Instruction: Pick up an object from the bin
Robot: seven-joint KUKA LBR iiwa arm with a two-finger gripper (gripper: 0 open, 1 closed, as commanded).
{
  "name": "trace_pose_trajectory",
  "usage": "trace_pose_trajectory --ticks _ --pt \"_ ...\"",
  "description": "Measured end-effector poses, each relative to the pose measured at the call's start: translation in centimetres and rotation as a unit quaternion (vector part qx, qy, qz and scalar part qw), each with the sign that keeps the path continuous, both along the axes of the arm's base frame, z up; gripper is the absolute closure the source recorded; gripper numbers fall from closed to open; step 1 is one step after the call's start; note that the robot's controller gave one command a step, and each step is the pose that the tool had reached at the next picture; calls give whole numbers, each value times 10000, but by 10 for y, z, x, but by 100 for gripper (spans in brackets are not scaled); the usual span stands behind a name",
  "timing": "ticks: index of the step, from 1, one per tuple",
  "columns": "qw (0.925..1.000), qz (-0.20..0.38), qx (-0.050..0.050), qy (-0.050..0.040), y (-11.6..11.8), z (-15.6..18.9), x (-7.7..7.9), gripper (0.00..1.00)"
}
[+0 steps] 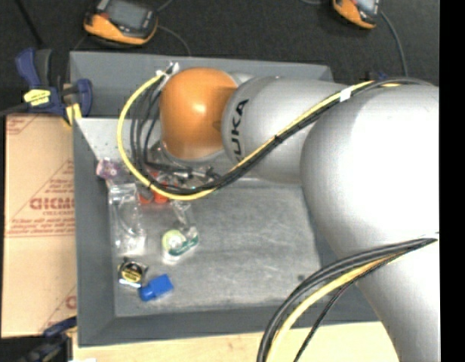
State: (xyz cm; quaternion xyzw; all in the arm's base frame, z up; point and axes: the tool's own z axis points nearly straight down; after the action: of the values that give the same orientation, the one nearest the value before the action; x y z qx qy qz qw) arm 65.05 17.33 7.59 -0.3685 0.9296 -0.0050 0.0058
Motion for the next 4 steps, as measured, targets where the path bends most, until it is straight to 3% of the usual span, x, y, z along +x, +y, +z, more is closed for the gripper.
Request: trace_pose_trajectory --ticks 4 --pt "10000 -19 5 4 0 0 0 0"
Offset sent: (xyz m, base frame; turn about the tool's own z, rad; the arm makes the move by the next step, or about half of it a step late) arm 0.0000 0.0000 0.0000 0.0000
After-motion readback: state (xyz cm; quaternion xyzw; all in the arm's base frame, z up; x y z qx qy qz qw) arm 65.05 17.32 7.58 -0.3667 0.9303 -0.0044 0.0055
